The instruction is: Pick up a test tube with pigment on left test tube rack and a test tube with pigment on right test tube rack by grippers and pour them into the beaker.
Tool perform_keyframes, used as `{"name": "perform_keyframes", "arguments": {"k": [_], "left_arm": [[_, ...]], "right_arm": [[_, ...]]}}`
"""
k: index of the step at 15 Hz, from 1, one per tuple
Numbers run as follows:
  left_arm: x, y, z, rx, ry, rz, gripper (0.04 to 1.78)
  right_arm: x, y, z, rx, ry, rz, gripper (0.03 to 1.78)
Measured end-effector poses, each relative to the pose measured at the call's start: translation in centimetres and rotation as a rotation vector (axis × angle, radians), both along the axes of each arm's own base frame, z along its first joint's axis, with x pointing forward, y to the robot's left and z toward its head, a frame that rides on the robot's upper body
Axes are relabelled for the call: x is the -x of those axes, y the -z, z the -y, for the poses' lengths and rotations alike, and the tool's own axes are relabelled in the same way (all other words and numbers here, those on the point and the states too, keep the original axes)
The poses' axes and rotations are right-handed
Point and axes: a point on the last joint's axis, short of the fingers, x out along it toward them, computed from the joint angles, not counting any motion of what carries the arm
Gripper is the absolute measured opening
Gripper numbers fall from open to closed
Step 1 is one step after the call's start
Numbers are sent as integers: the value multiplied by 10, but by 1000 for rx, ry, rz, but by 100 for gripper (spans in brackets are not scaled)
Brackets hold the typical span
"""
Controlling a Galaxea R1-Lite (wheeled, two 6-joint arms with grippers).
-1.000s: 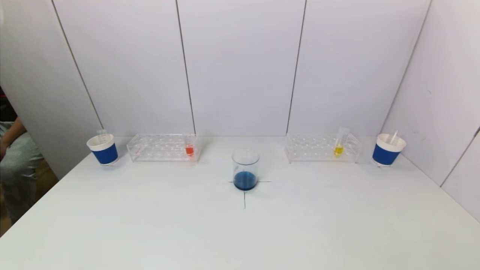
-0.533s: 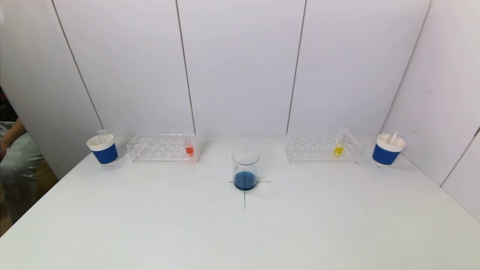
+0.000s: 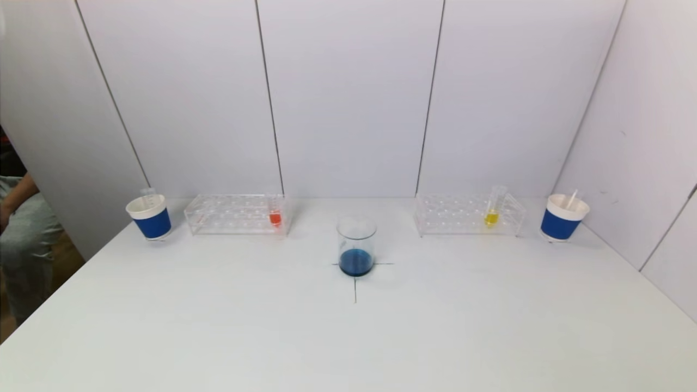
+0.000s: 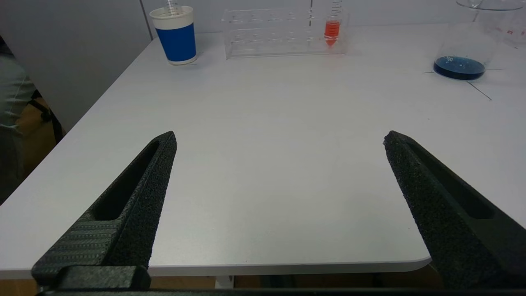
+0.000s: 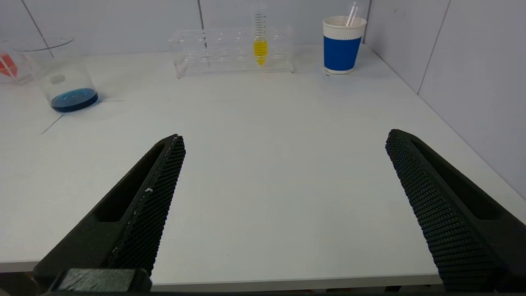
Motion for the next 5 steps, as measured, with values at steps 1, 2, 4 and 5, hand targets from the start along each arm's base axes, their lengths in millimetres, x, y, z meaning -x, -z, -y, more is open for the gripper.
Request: {"name": "perform_keyframes", "arguments": {"k": [1,2,4,5], "left_arm": [[0,0,0,0,0,0,176],[0,0,0,0,0,0,176],[0,0,0,0,0,0,176],[0,0,0,0,0,0,176]], "right_arm": [[0,0,0,0,-1,0,177],[0,0,0,0,0,0,177],[0,0,0,0,0,0,177],[0,0,0,0,0,0,177]]}}
